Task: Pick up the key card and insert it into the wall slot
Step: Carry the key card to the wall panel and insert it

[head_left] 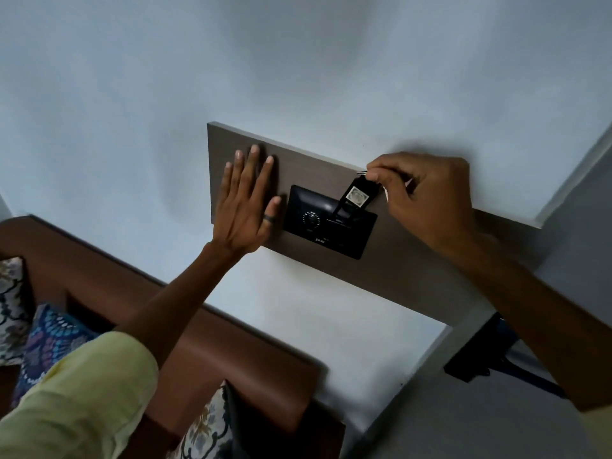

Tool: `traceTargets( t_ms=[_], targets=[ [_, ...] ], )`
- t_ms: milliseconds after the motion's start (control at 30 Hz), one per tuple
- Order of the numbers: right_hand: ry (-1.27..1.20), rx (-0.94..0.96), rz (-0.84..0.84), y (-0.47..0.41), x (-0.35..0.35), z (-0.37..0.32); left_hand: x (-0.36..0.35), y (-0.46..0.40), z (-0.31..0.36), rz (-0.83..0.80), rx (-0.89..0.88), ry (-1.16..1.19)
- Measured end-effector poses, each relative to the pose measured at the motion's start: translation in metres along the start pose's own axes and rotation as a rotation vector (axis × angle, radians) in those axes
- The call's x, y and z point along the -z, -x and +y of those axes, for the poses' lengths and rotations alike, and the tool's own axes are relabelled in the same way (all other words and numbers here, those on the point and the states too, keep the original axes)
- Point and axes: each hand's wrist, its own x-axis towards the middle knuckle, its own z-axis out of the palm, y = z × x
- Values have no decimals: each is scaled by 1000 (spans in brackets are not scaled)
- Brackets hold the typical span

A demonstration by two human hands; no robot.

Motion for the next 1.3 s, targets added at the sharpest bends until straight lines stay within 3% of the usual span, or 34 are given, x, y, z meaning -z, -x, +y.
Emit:
traceTargets(
  t_ms=[267,433,667,1000,1300],
  targets=[
    [178,93,20,6,-32,22,-34,7,-14,20,-43,-21],
    [165,54,11,10,-44,31,-43,10,-8,55,-20,5],
    [159,73,155,23,-66,24,-40,11,-4,33,-6,39],
    [313,143,208,38,-88,22,-37,11,1,25,20,53],
    [625,-97,27,66,-105,7,-34,13,5,4,71,101]
  ],
)
